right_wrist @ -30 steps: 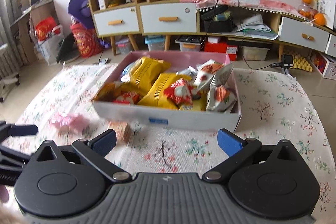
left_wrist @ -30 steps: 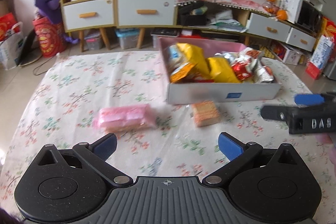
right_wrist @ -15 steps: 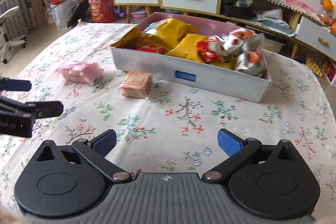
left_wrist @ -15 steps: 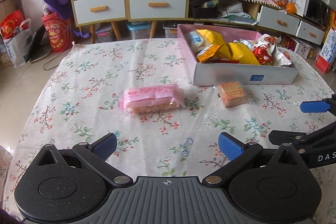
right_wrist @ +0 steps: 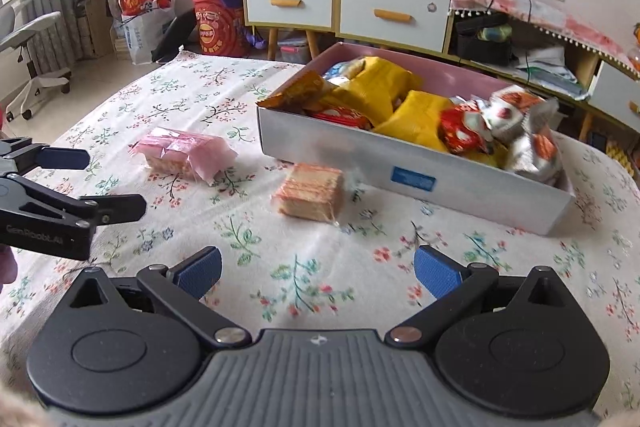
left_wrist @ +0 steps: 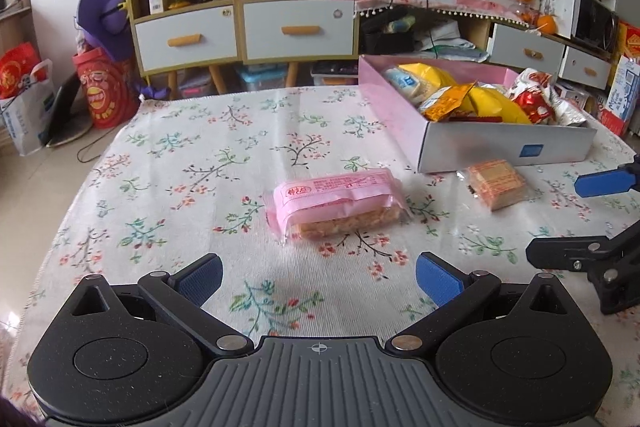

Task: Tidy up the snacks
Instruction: 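Move both open tools toward the pink pack and the wafer block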

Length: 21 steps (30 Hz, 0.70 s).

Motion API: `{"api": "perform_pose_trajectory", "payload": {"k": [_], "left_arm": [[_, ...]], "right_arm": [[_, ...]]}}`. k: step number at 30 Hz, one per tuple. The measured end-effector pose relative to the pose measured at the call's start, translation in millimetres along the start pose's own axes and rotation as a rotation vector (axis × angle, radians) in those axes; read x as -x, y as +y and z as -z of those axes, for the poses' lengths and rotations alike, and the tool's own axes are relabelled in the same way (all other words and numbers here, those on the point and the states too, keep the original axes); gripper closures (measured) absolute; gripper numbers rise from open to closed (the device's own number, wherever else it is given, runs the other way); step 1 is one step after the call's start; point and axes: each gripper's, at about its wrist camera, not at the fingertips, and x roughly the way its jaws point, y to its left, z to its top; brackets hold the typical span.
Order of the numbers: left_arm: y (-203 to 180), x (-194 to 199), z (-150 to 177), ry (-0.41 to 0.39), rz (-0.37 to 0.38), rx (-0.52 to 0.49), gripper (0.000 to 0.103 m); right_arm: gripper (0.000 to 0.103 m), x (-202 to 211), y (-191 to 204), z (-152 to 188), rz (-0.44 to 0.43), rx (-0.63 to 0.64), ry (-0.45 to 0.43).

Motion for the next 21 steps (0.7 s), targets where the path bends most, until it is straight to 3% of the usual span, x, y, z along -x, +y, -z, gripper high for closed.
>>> {"api": "perform_pose_trajectory", "payload": {"k": [21], "left_arm": [[-12.0, -39.0, -22.9, -0.012, -0.023, 0.166, 0.0]], "right_arm": [[0.003, -32.6, -2.6, -11.1, 0.044, -0.05, -0.022]]}}
